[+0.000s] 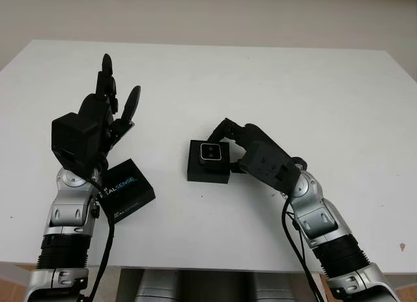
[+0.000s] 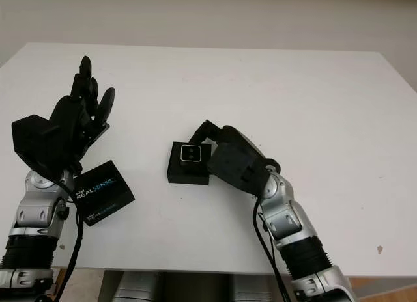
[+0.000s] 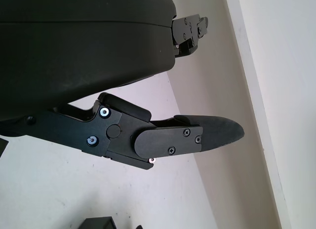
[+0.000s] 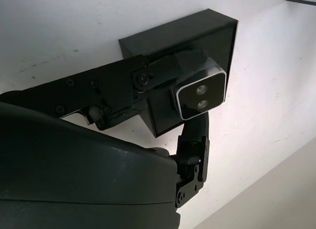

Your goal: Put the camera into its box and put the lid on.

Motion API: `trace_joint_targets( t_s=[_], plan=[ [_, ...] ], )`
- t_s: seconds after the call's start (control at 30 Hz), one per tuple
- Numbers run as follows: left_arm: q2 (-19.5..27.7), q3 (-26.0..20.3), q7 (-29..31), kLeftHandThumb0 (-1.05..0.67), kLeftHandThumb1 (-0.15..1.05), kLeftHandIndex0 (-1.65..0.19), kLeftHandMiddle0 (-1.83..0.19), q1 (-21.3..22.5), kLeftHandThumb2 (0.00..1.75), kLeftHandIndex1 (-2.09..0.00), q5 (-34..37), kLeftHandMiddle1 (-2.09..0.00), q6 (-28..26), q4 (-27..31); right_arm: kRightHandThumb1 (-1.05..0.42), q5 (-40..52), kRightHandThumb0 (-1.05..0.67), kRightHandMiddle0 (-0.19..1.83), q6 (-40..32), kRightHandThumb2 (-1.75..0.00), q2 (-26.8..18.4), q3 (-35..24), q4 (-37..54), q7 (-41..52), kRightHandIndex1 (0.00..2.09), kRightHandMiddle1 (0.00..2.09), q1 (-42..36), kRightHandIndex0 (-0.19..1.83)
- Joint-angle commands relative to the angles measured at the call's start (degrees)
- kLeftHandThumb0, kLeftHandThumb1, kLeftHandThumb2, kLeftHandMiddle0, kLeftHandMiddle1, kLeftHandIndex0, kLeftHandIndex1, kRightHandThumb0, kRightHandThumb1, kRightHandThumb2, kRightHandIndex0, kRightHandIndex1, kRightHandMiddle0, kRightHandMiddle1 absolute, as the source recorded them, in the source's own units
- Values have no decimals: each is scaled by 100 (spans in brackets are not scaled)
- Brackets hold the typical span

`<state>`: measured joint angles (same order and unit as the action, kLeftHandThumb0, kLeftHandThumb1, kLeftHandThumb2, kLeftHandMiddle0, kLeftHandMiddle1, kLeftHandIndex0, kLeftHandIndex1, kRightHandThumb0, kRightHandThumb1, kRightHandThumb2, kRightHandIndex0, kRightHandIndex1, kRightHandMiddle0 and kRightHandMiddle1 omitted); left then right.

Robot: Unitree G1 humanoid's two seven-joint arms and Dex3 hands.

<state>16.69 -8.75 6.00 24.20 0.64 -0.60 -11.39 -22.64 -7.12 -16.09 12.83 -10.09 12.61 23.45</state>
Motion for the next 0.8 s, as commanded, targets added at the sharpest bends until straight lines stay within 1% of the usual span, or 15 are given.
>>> trace_joint_targets(
  t_s=[0.0,0.07,0.2,0.37,0.53,0.77],
  plan=[
    [-11,32,4,-73,105,19,19,-57,49,0,-2,0,4,147,-89,-72,-53,24,40,-5,-109,25,40,-44,4,77,-121,19],
    [-9,33,7,-73,105,19,19,-67,49,0,0,0,-7,168,-90,-101,-53,26,54,-6,-129,29,92,-56,3,71,-141,17],
    [-17,29,10,-73,105,19,19,-78,48,0,13,0,-18,175,-90,-88,-53,28,177,-6,-165,-14,172,-112,4,70,-187,16],
    [-12,42,-6,-73,105,19,19,-87,48,0,-17,0,-25,187,-90,-50,-54,24,332,-5,-231,-84,229,-179,3,68,-214,15],
    [-22,40,-6,-74,105,19,19,-86,48,0,-3,0,-78,218,-90,126,-56,23,291,-5,-202,-320,407,-243,4,66,-163,14],
    [-28,48,-23,-75,105,19,19,-69,48,0,0,0,-84,188,-88,209,-52,23,324,-5,-194,-565,575,-434,5,70,33,15]
  ],
)
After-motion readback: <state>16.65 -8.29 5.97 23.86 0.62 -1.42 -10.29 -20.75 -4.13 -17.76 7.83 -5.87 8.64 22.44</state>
